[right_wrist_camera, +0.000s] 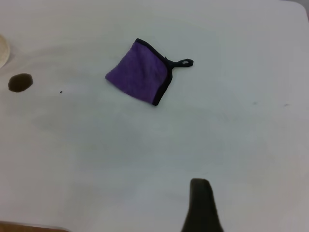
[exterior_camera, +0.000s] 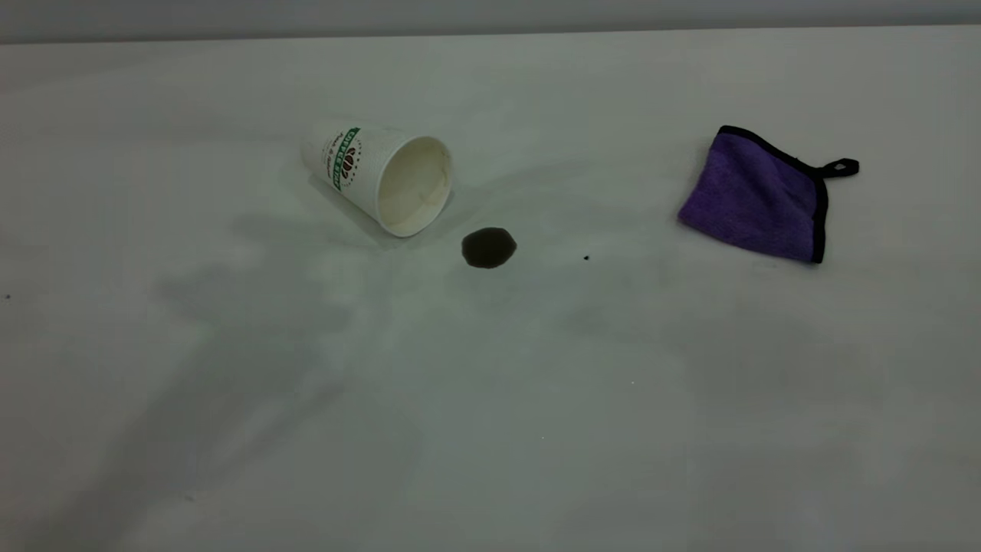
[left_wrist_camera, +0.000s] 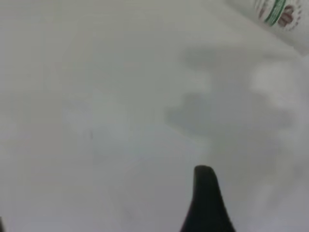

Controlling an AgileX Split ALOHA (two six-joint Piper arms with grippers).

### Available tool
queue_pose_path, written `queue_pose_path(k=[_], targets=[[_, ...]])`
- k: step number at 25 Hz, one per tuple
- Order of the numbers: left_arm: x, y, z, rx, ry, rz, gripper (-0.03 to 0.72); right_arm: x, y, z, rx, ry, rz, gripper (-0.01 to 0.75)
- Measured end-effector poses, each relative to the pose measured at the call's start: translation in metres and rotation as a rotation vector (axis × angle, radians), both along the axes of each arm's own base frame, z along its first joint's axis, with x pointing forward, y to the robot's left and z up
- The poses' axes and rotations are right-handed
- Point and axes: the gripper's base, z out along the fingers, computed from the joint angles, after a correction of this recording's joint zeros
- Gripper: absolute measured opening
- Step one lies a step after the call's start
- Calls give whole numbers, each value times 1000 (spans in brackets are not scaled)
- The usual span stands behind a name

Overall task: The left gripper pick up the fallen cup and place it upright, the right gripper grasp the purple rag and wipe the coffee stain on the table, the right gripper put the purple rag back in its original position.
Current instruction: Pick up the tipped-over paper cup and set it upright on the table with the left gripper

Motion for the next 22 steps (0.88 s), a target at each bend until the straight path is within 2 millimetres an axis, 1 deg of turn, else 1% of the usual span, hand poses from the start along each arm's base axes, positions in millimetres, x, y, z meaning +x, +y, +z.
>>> queue_pose_path(k=[1,4,7,8,11,14,16,18,22], targets=[[3,-14,-7,29,-1,-20,600,0,0,0,0,0,0,588],[14,-47,-39,128,22,-70,600,0,0,0,0,0,0,588],[21,-73,-67,196,39,-105,600,0,0,0,0,0,0,588],[23,-80,-74,208,37,-115,600,0,0,0,0,0,0,588],[29,-99,-100,258,42,-159,600,0,0,0,0,0,0,588],[34,-110,-123,313,31,-209,600,0,0,0,0,0,0,588],[38,-114,-138,345,26,-236,600,0,0,0,0,0,0,588],[41,-115,-153,376,21,-257,599,0,0,0,0,0,0,588],[46,-117,-176,420,-16,-297,592,0,0,0,0,0,0,588]])
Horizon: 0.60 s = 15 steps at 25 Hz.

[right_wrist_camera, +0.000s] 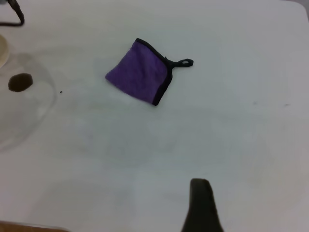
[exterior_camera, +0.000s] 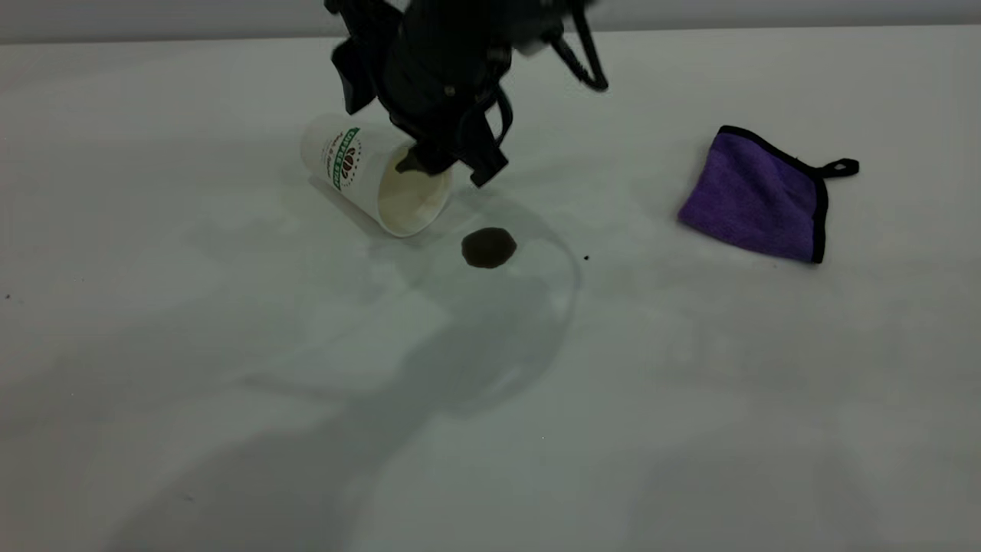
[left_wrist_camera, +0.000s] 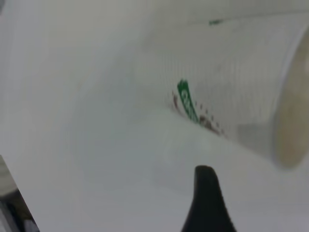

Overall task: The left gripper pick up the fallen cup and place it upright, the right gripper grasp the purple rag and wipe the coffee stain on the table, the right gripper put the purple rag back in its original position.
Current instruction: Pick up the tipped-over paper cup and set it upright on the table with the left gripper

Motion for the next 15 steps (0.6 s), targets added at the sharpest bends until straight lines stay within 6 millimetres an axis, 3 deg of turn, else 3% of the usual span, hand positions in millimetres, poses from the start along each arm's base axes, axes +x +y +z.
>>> queue_pose_path(k=[9,15], targets=[[10,0,-27,71,-80,-109,590,0,0,0,0,0,0,588],[21,15,-44,102,-70,-108,590,0,0,0,0,0,0,588]])
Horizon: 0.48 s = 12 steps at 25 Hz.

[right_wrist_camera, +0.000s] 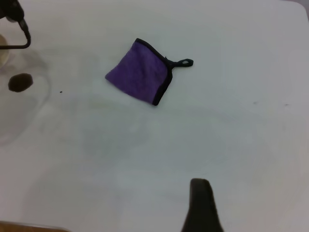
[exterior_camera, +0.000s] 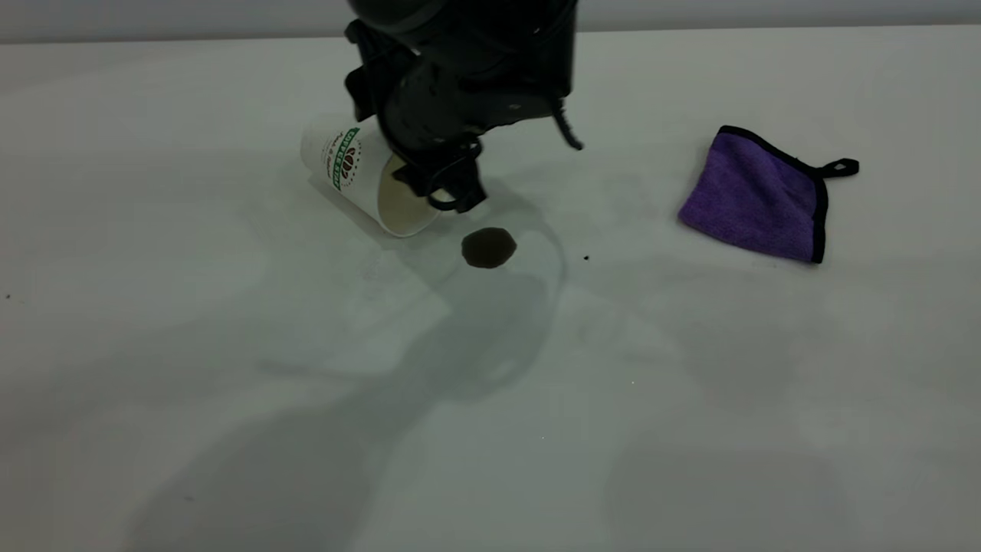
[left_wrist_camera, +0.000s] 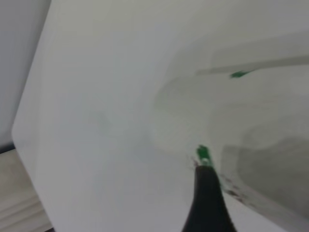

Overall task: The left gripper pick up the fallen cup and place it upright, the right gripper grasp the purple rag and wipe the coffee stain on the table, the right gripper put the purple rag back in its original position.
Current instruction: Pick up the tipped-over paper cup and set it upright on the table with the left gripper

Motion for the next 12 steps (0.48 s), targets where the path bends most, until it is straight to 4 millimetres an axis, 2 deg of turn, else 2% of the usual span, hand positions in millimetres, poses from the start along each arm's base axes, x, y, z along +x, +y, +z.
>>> queue_pose_path(k=[3,5,8,10,12], targets=[[6,9,-9,51,-7,-19,570,0,0,0,0,0,0,588],[9,11,-10,76,-19,-38,516,0,0,0,0,0,0,588],[12,12,-6,117,-47,-67,317,0,0,0,0,0,0,588],[14,12,-2,143,-64,-67,121,0,0,0,0,0,0,588],[18,11,9,158,-83,-62,32,0,0,0,0,0,0,588]])
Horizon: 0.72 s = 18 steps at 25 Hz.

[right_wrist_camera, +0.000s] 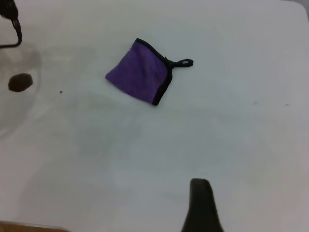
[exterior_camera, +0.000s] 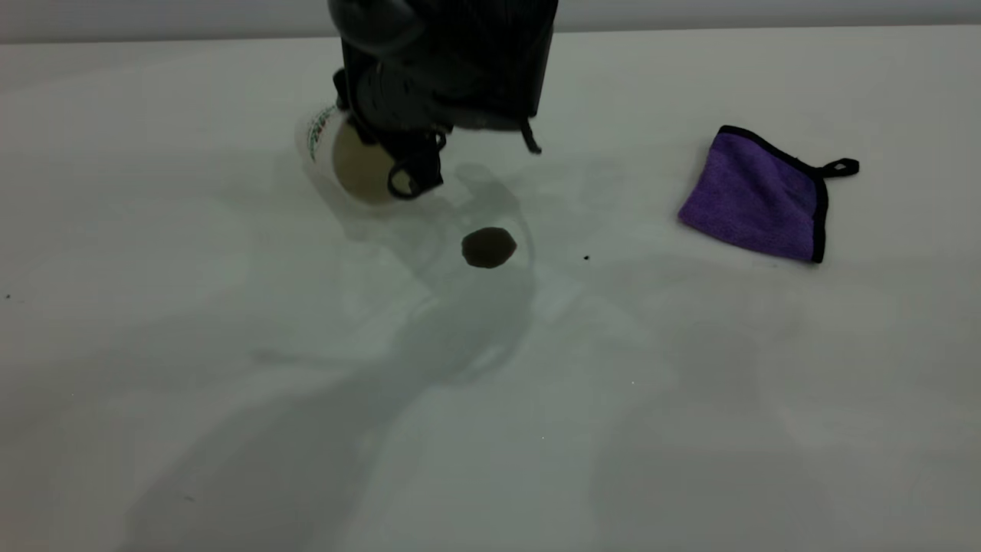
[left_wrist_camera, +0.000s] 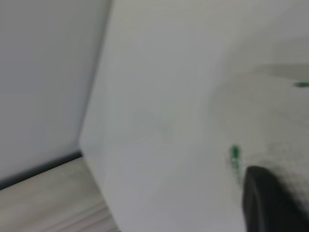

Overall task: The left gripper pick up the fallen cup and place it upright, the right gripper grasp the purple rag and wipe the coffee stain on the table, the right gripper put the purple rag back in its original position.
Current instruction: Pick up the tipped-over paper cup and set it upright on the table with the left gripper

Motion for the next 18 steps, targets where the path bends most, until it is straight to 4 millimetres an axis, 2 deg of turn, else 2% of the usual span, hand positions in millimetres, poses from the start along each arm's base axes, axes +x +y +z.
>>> queue_pose_path(k=[2,4,6,9,12,18], targets=[[5,-4,24,-43,-13,18,14,0,0,0,0,0,0,588],[12,-6,61,-145,-11,61,11,0,0,0,0,0,0,588],[20,0,100,-258,20,105,11,0,0,0,0,0,0,588],[34,21,149,-444,97,162,11,0,0,0,0,0,0,588],[46,46,165,-608,210,201,11,0,0,0,0,0,0,588],[70,95,148,-897,364,265,11,0,0,0,0,0,0,588]])
